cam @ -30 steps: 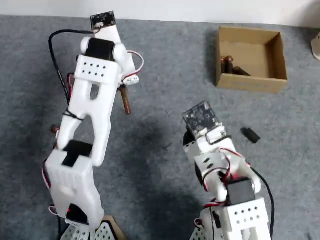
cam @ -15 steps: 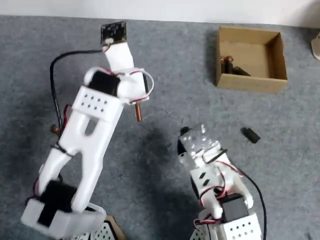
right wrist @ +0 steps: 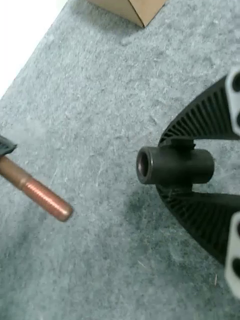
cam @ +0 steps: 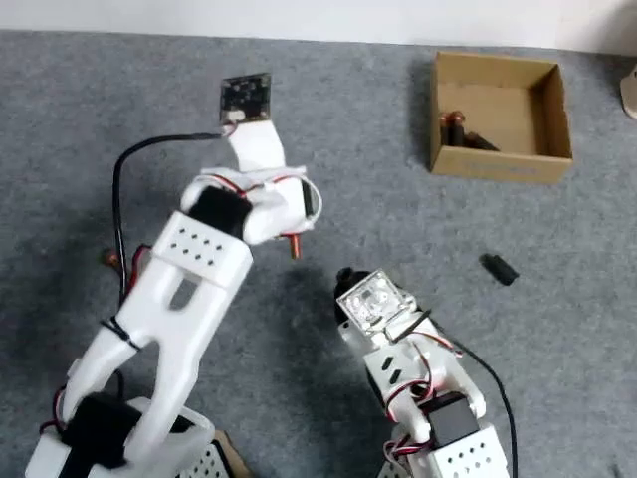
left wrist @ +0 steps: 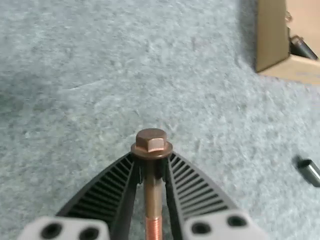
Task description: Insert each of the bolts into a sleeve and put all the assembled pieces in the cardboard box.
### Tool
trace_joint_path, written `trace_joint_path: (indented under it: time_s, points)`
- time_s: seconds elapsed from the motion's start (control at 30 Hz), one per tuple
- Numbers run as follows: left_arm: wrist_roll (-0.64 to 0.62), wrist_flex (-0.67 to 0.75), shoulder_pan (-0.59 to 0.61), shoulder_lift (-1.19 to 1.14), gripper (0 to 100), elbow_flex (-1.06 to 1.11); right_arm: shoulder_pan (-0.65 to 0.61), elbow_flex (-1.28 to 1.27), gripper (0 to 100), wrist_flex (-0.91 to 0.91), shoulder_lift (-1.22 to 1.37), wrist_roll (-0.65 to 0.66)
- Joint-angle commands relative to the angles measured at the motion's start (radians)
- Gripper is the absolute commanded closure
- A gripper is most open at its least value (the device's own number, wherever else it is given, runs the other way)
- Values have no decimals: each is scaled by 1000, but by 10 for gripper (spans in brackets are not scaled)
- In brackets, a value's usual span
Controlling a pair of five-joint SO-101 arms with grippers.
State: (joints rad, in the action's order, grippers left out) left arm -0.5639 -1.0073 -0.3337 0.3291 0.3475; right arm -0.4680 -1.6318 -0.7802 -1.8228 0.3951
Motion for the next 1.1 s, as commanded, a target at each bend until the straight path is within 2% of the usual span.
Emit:
trace_joint_path:
  time_s: [0.0,0.17,0.23,0.47,0.63,0.93,1.07]
  points:
    - [-83,23,-30,102,995,-1,-10,5,994,33,-15,-3]
    - [-236,25,-47,134,995,28,-10,4,994,33,-15,-6]
    - [-261,57,-68,131,995,62,-10,4,994,33,-15,-8]
    - [-259,382,-162,137,993,275,-10,5,994,33,-15,-8]
    - [-259,497,-168,139,993,366,-8,5,994,33,-15,-5]
    - [-259,502,-170,139,993,375,4,4,994,33,-15,-3]
    - [-259,417,-168,150,993,366,67,-1,994,85,-15,-8]
